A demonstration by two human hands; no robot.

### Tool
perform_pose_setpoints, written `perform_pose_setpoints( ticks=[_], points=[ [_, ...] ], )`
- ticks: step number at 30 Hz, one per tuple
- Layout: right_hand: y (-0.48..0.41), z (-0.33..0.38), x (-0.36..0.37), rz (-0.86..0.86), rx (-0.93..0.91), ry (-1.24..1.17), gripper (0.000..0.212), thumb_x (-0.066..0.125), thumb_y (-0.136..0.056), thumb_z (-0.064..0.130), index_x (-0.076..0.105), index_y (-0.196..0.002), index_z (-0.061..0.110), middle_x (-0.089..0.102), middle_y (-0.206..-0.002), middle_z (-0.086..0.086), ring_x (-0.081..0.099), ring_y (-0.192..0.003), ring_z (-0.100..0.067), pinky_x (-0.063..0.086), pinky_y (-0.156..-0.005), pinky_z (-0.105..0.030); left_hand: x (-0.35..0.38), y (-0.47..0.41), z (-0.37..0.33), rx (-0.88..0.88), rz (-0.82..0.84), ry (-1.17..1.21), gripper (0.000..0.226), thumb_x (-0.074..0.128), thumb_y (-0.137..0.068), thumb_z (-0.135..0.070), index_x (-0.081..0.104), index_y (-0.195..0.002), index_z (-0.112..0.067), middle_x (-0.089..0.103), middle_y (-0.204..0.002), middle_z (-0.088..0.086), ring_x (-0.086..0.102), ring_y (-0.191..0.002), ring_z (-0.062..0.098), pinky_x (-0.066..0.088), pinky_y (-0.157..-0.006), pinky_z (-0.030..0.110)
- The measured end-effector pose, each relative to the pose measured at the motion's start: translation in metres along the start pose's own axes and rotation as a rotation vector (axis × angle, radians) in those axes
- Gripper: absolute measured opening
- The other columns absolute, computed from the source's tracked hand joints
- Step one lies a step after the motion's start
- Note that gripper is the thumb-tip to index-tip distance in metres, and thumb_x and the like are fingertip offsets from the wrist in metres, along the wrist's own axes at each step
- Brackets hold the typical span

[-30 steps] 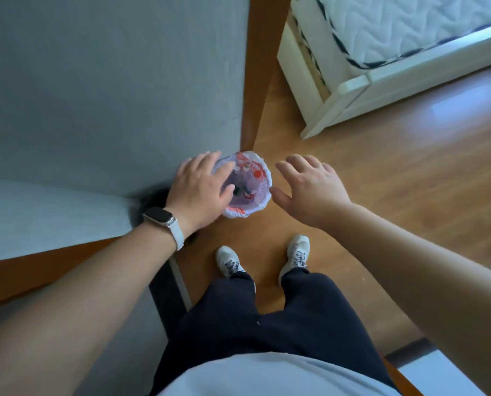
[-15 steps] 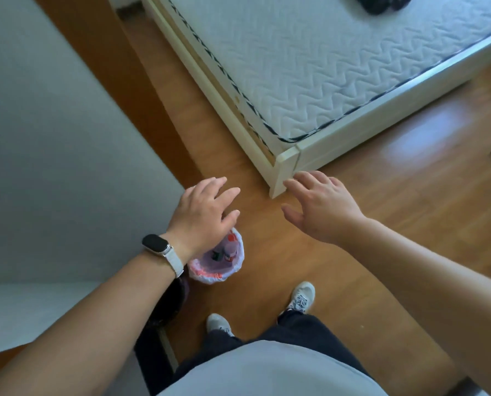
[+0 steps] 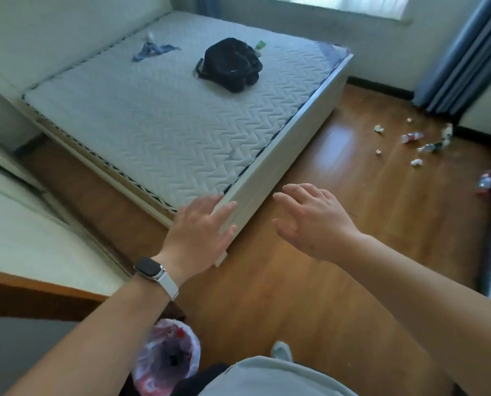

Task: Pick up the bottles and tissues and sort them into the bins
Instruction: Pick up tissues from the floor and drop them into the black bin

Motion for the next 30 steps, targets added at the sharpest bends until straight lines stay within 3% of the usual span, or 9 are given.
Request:
perform_pose_setpoints(
  ticks=[6, 14, 19, 24, 30],
  points=[
    [0.004, -0.059, -0.014, -0.061, 0.127, 0.067, 0.052, 0.051, -0.087, 0.05, 0.058, -0.127, 0.018, 0.058, -0.127, -0.005, 0.053, -0.117, -0.029, 0.045, -0.09, -0.04, 0.013, -0.071, -0.031, 0.166, -0.008, -0.019, 0.046, 0.056, -0.09, -0.04, 0.057, -0.132, -0.02, 0.053, -0.137, 0.009, 0.048, -0.128, 0.03, 0.041, -0.099, 0.052],
    [-0.04, -0.124, -0.024, -0.069, 0.308, 0.109, 0.055, 0.04, -0.086, 0.053, 0.059, -0.125, 0.019, 0.058, -0.127, -0.005, 0.053, -0.116, -0.027, 0.045, -0.089, -0.041, 0.04, -0.173, -0.032, 0.29, -0.014, -0.01, 0.045, 0.063, -0.09, -0.037, 0.06, -0.13, -0.017, 0.055, -0.137, 0.013, 0.051, -0.126, 0.034, 0.042, -0.098, 0.051],
    [-0.102, -0.16, -0.035, -0.071, 0.42, 0.119, 0.056, 0.039, -0.087, 0.054, 0.058, -0.126, 0.018, 0.057, -0.128, -0.005, 0.052, -0.119, -0.028, 0.045, -0.09, -0.042, 0.046, -0.257, -0.013, 0.382, -0.017, 0.086, 0.048, 0.047, -0.092, -0.045, 0.06, -0.13, -0.019, 0.056, -0.136, 0.011, 0.051, -0.126, 0.032, 0.043, -0.098, 0.051],
    [-0.159, -0.186, -0.058, -0.119, 0.508, 0.134, 0.058, 0.036, -0.088, 0.055, 0.054, -0.131, 0.021, 0.053, -0.135, -0.003, 0.046, -0.126, -0.025, 0.04, -0.097, -0.044, 0.034, -0.338, 0.011, 0.491, -0.085, 0.151, 0.046, 0.046, -0.093, -0.045, 0.062, -0.128, -0.019, 0.057, -0.135, 0.007, 0.052, -0.126, 0.029, 0.043, -0.099, 0.049],
    [-0.183, -0.222, -0.067, -0.102, 0.665, 0.124, 0.065, 0.026, -0.087, 0.06, 0.046, -0.139, 0.025, 0.041, -0.146, 0.001, 0.032, -0.136, -0.019, 0.027, -0.108, -0.041, 0.044, -0.42, 0.014, 0.554, -0.023, 0.162, 0.049, 0.047, -0.092, -0.047, 0.056, -0.134, -0.023, 0.051, -0.143, 0.008, 0.044, -0.134, 0.03, 0.037, -0.104, 0.05]
  ],
)
Point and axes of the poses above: each hand's wrist, its own y-axis away from the middle knuckle, its own x-axis out of the palm, z = x × y, the point moved 7 cm from there along -y, towards the middle knuckle
